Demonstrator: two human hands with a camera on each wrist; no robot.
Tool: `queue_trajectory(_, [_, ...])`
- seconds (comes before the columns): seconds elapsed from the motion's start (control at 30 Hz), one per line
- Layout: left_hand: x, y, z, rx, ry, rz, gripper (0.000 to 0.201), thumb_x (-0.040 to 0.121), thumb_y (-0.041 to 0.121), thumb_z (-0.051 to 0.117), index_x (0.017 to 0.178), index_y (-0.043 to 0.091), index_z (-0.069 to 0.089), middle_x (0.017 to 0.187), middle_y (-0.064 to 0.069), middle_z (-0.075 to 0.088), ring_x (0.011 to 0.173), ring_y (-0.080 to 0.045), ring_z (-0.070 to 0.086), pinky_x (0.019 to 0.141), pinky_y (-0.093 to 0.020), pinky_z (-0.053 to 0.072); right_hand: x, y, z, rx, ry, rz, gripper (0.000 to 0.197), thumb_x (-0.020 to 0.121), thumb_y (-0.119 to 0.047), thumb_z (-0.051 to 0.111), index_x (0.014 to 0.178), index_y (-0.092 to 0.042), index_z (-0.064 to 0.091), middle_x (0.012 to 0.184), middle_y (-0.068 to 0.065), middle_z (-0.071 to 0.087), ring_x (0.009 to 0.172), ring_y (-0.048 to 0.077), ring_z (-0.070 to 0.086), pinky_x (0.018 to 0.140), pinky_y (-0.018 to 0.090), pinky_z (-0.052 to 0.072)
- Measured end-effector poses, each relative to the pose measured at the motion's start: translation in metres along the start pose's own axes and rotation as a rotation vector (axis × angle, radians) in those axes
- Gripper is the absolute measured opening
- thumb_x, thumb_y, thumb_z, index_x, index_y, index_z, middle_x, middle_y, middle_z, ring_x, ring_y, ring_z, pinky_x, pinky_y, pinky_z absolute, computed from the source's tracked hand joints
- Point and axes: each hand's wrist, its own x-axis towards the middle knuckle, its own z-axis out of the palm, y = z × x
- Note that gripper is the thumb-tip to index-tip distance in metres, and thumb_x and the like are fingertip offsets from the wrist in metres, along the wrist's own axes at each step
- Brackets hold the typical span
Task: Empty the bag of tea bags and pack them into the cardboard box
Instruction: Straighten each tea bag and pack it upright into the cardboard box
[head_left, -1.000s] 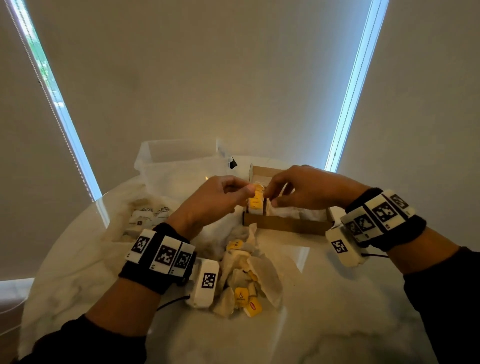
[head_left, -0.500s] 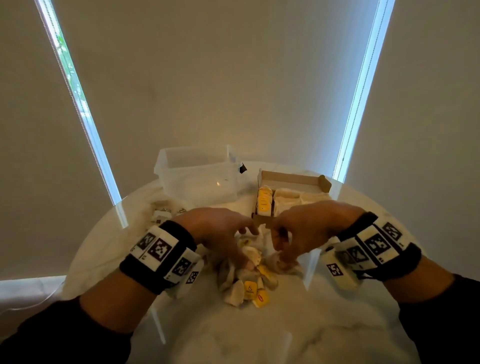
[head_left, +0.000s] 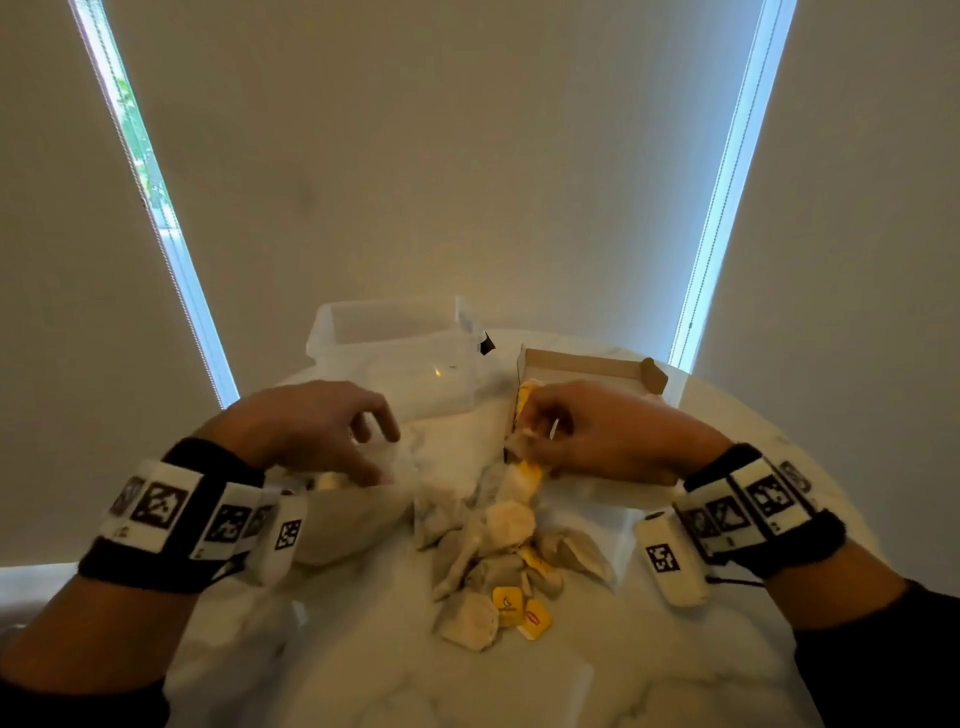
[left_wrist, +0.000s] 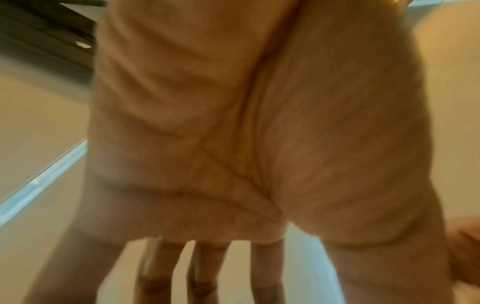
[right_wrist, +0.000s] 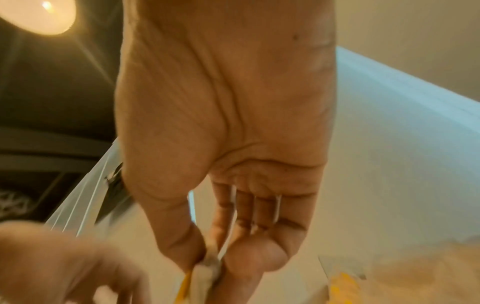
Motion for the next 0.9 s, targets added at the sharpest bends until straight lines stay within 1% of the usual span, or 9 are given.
queue_trajectory(0.07, [0.006,-0.003,0.011,-0.077,-0.052,0.044,0.043,0.086,0.042,0.087,0.124,0.041,0.069,0.125,0.009,0.063,0.104,-0.007,0.064,0.09,-0.041,0.064,0.005,0.003,-0.008,0.219,0.15,-0.007,0.016,0.098,-0.041,0.074,0.108,-0.03,0.07,0.096,-0.009,0.077,0.082,0.003,0.073,0.069,0.019,0.054])
queue_trajectory(0.17, [0.025,0.011,0.028,-0.121,0.013,0.174,0.031,0.094,0.042,0.079,0.123,0.043,0.07,0.123,0.015,0.064,0.104,-0.004,0.066,0.096,-0.035,0.059,0.019,0.002,-0.006,0.55,0.257,0.012,0.02,0.097,-0.03,0.077,0.111,-0.016,0.073,0.096,0.002,0.082,0.085,0.015,0.078,0.071,0.032,0.061])
queue_trajectory(0.33, [0.05,0.04,0.019,-0.335,0.457,0.227,0.026,0.107,0.051,0.054,0.114,0.037,0.075,0.099,0.019,0.075,0.087,-0.004,0.07,0.076,-0.031,0.06,0.031,0.016,0.016,0.833,0.283,0.039,0.03,0.097,-0.031,0.073,0.119,-0.01,0.076,0.112,0.008,0.081,0.113,0.034,0.074,0.101,0.057,0.057])
queue_trajectory(0.4, [0.057,0.051,0.014,-0.495,0.473,0.257,0.04,0.108,0.06,0.043,0.113,0.037,0.075,0.095,0.018,0.078,0.085,-0.007,0.072,0.074,-0.03,0.057,0.035,0.023,0.023,0.89,0.312,0.063,0.032,0.096,-0.032,0.072,0.12,-0.011,0.076,0.113,0.008,0.081,0.116,0.036,0.072,0.101,0.055,0.057])
queue_trajectory(0.47, [0.064,0.061,0.014,-0.642,0.31,0.255,0.056,0.102,0.074,0.037,0.118,0.034,0.072,0.099,0.016,0.08,0.087,-0.008,0.076,0.078,-0.033,0.058,0.039,0.028,0.026,0.953,0.376,0.082,0.031,0.098,-0.027,0.072,0.124,-0.01,0.074,0.113,0.008,0.081,0.113,0.032,0.074,0.093,0.045,0.063])
queue_trajectory(0.53, [0.073,0.063,0.022,-0.694,0.223,0.269,0.057,0.096,0.075,0.046,0.122,0.03,0.07,0.102,0.015,0.081,0.091,-0.008,0.078,0.084,-0.04,0.063,0.04,0.031,0.026,1.026,0.443,0.078,0.031,0.099,-0.026,0.072,0.128,-0.014,0.07,0.114,0.007,0.081,0.108,0.026,0.077,0.08,0.033,0.061])
queue_trajectory(0.7, [0.082,0.063,0.045,-0.94,0.371,0.299,0.022,0.101,0.035,0.07,0.117,0.02,0.072,0.095,0.001,0.083,0.084,-0.017,0.08,0.073,-0.032,0.061,0.044,0.033,0.037,0.866,0.516,0.068,0.027,0.097,-0.037,0.074,0.121,-0.027,0.069,0.11,-0.001,0.08,0.1,0.019,0.078,0.075,0.028,0.061])
queue_trajectory(0.8, [0.083,0.065,0.051,-0.969,0.475,0.323,0.021,0.097,0.036,0.075,0.111,0.02,0.075,0.092,0.001,0.082,0.08,-0.018,0.08,0.065,-0.025,0.059,0.045,0.029,0.044,0.776,0.625,0.062,0.029,0.094,-0.041,0.077,0.117,-0.026,0.069,0.104,-0.008,0.079,0.093,0.008,0.076,0.069,0.025,0.063])
queue_trajectory(0.9, [0.083,0.065,0.055,-0.928,0.507,0.349,0.023,0.098,0.041,0.073,0.115,0.025,0.077,0.096,0.007,0.082,0.082,-0.014,0.079,0.064,-0.022,0.058,0.043,0.025,0.044,0.773,0.628,0.053,0.021,0.102,-0.039,0.067,0.118,-0.028,0.074,0.102,-0.014,0.079,0.096,0.004,0.074,0.079,0.031,0.066])
